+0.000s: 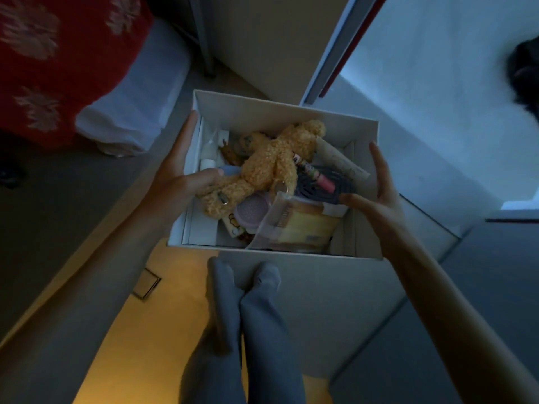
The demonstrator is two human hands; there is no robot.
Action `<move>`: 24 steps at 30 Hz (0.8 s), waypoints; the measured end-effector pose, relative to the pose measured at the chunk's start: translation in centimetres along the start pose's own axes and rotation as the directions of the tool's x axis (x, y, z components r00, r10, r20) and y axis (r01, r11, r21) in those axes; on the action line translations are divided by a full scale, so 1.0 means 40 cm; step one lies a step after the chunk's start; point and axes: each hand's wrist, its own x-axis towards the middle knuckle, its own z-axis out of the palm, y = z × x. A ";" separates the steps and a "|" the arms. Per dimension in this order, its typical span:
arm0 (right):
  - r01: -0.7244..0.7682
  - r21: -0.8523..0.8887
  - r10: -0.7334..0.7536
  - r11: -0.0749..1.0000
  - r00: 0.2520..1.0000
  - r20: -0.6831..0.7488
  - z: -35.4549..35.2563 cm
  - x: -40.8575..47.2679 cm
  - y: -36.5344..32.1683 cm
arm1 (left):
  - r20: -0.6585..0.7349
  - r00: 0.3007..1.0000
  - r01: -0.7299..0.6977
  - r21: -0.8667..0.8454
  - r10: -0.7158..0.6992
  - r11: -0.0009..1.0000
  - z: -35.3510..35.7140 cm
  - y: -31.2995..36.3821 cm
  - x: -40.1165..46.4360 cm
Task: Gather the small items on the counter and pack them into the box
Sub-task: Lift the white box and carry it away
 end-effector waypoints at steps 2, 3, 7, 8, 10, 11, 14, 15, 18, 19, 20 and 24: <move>-0.001 -0.005 0.001 1.000 1.000 -0.011 0.012 0.071 0.072 | 0.009 1.000 0.000 0.005 0.000 1.000 0.026 -0.073 0.085; -0.002 -0.007 0.002 1.000 1.000 -0.016 0.022 0.106 0.109 | 0.013 1.000 -0.001 0.003 0.001 1.000 0.037 -0.111 0.124; -0.013 -0.022 0.012 1.000 0.999 -0.045 0.067 0.240 0.262 | 0.025 1.000 -0.014 -0.004 0.014 1.000 0.069 -0.271 0.277; -0.011 -0.026 0.009 1.000 0.999 -0.044 0.078 0.274 0.299 | 0.028 1.000 -0.010 -0.002 0.010 1.000 0.077 -0.311 0.314; 0.003 -0.039 -0.005 0.999 0.999 -0.042 0.098 0.342 0.365 | 0.025 1.000 -0.015 0.011 0.015 1.000 0.094 -0.389 0.382; 0.002 -0.042 -0.004 0.999 0.999 -0.041 0.107 0.375 0.398 | 0.019 1.000 -0.014 0.012 0.014 1.000 0.103 -0.425 0.412; 0.015 -0.029 -0.016 0.999 0.999 -0.047 0.132 0.471 0.493 | 0.001 1.000 -0.017 0.000 0.017 1.000 0.130 -0.525 0.500; 0.023 -0.026 -0.025 0.999 0.999 -0.045 0.140 0.500 0.523 | 0.002 1.000 -0.024 0.004 0.024 1.000 0.138 -0.555 0.528; 0.040 -0.030 -0.042 0.999 0.998 -0.046 0.160 0.583 0.605 | -0.004 0.999 -0.044 0.011 0.044 0.999 0.159 -0.633 0.608; 0.044 -0.032 -0.046 0.999 0.998 -0.049 0.165 0.609 0.625 | -0.005 0.998 -0.055 0.011 0.055 0.998 0.166 -0.656 0.633; 0.052 -0.033 -0.054 0.998 0.997 -0.049 0.169 0.633 0.645 | -0.004 0.998 -0.063 0.014 0.063 0.998 0.173 -0.677 0.656; 0.082 -0.031 -0.084 0.996 0.995 -0.060 0.196 0.707 0.714 | -0.024 0.996 -0.089 0.047 0.090 0.995 0.185 -0.755 0.728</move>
